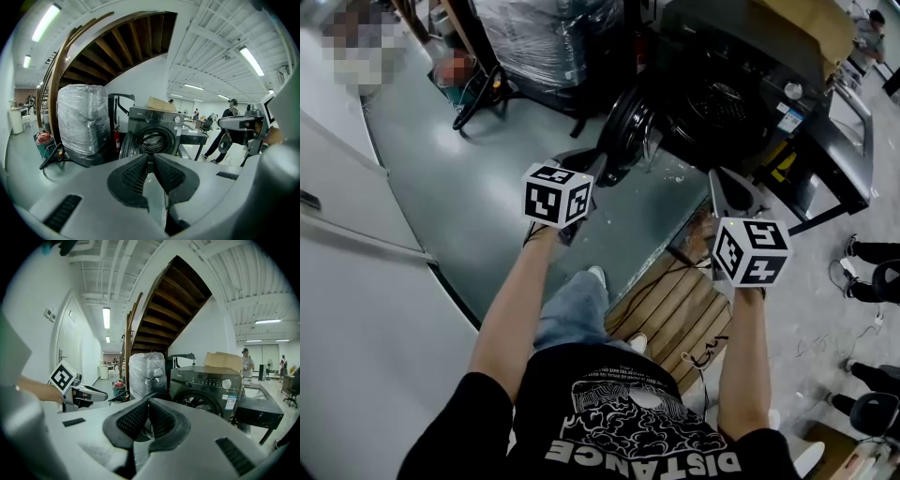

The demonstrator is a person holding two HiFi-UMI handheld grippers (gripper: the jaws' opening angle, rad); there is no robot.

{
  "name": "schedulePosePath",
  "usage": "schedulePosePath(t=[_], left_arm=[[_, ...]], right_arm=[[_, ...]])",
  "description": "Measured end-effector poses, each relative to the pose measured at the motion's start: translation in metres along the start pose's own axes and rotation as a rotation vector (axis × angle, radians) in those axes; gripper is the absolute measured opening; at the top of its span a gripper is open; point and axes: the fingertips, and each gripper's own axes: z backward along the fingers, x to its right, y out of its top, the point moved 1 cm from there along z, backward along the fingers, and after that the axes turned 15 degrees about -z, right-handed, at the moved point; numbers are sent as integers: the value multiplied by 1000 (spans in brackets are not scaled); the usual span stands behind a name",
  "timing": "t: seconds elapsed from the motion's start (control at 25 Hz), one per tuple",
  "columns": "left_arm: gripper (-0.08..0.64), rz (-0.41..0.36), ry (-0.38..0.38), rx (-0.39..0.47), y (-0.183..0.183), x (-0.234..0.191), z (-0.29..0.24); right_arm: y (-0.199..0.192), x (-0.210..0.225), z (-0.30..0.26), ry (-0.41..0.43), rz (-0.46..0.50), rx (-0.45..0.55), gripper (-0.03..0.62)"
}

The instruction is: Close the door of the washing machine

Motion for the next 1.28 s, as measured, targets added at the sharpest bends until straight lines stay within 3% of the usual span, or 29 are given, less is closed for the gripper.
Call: schedulePosePath(t=[0.48,0.92,1.28], left_arm=[[46,6,-37,-80,-29,-48,-60],[138,-10,-109,-191,-75,-70,-119],[195,-22,-173,-224,-92,-83,-159]], right_arm=[[8,-1,-60,5,21,-49,23],[4,8,-95,-9,76,-119,23],[-11,24,-119,-37,41,-157,23]])
